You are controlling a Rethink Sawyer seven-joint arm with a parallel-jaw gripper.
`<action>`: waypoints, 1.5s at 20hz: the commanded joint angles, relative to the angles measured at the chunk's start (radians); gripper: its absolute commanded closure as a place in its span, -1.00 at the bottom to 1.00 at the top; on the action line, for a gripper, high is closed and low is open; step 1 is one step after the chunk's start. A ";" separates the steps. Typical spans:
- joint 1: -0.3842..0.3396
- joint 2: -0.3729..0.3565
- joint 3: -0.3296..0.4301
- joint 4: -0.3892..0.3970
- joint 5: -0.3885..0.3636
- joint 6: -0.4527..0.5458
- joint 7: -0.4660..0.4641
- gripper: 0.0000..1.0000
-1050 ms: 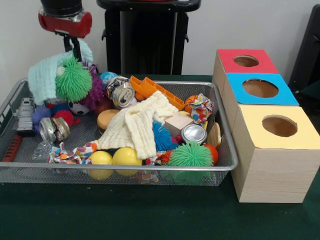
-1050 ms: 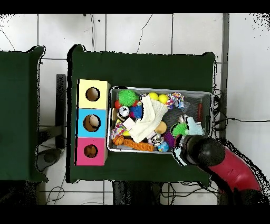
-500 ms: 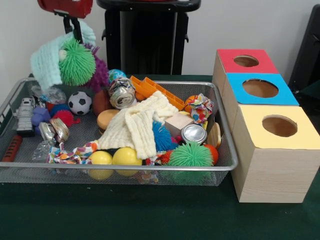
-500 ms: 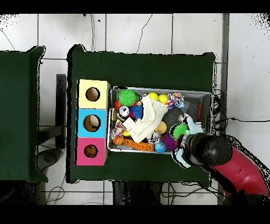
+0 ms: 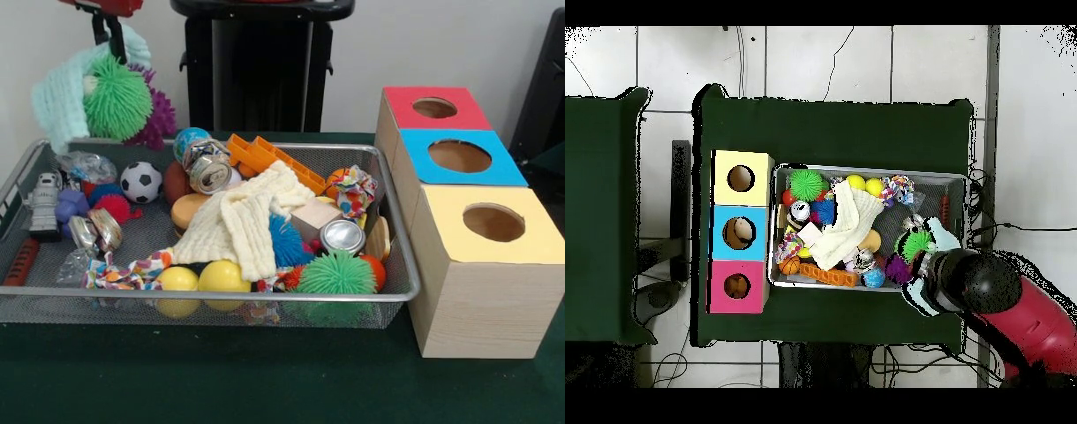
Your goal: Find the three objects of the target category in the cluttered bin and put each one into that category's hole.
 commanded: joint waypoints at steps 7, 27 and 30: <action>0.013 0.046 0.076 -0.122 0.063 -0.025 0.195 1.00; -0.045 0.082 0.195 -0.028 0.102 -0.316 0.143 -1.00; -0.058 0.090 0.219 0.013 0.097 -0.386 0.152 -1.00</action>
